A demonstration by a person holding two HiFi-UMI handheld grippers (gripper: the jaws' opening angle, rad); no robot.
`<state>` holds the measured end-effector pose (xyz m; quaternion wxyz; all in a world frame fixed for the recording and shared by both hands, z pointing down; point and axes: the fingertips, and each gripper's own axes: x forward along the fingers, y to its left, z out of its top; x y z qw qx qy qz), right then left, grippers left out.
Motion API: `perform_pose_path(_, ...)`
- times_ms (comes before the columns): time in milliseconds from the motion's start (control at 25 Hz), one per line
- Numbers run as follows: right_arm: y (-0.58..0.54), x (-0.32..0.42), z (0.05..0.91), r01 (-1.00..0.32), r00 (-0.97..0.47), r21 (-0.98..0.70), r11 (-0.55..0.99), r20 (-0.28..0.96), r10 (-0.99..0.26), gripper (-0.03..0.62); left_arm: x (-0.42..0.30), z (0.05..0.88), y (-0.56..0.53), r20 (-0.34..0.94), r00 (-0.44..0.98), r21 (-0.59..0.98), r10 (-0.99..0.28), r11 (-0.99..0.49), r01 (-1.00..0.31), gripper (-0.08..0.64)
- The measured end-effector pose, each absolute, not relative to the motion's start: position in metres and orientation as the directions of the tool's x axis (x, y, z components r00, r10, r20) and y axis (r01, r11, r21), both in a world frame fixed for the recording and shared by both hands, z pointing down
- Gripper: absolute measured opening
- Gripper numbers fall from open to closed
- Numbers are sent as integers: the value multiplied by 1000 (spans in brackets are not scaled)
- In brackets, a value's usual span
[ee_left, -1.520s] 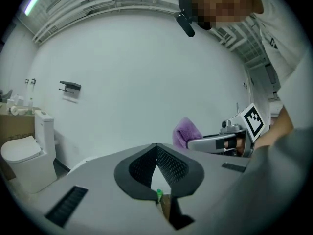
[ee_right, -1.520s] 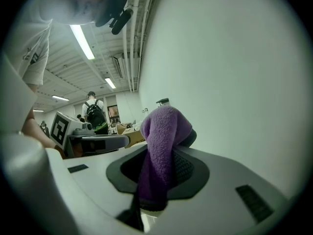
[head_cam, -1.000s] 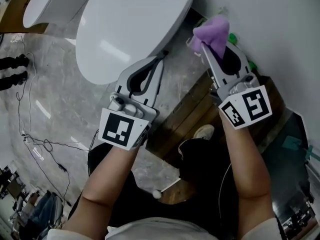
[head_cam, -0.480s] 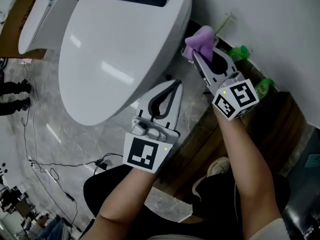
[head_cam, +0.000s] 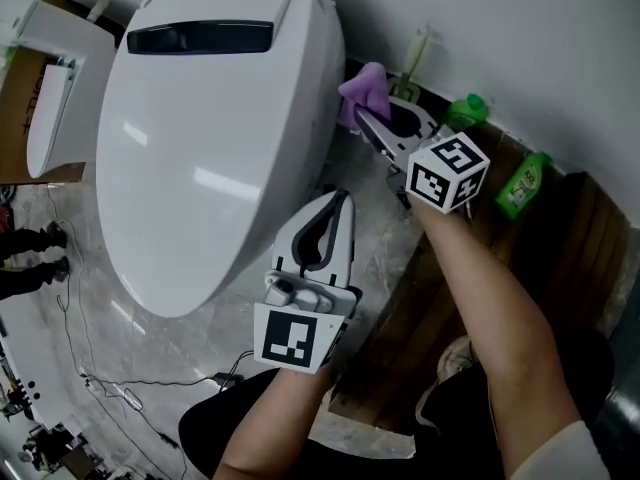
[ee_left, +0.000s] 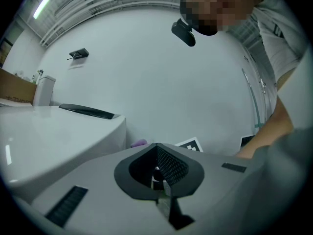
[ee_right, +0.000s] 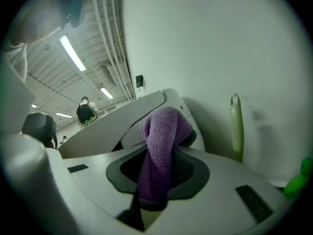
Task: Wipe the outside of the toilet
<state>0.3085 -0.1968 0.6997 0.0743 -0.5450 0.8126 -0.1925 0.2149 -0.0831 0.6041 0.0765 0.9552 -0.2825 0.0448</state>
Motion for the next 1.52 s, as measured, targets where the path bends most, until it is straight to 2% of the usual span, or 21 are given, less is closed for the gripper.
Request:
perform_pose_path(320, -261, 324, 728, -820, -429, -458, 344, 94, -898, 100, 190, 608, -84, 136, 801, 132, -583, -791, -598, 6)
perform_pose_path(600, -243, 292, 726, -759, -524, -482, 437, 53, -850, 99, 172, 615, -80, 165, 776, 109, -609, -771, -628, 6)
perform_pose_path(960, -165, 197, 743, -757, -590, -401, 517, 78, -804, 100, 169, 624, -73, 170, 758, 111, -630, -752, -650, 6)
perform_pose_path(1240, -114, 128, 766, -786, -605, -272, 555, 157, -781, 100, 123, 636, -68, 186, 683, 69, -706, -684, -726, 6)
perform_pose_path(1520, -83, 57, 775, -718, -695, -203, 666, 171, -698, 100, 72, 654, -60, 220, 587, 68, -779, -587, -806, 6)
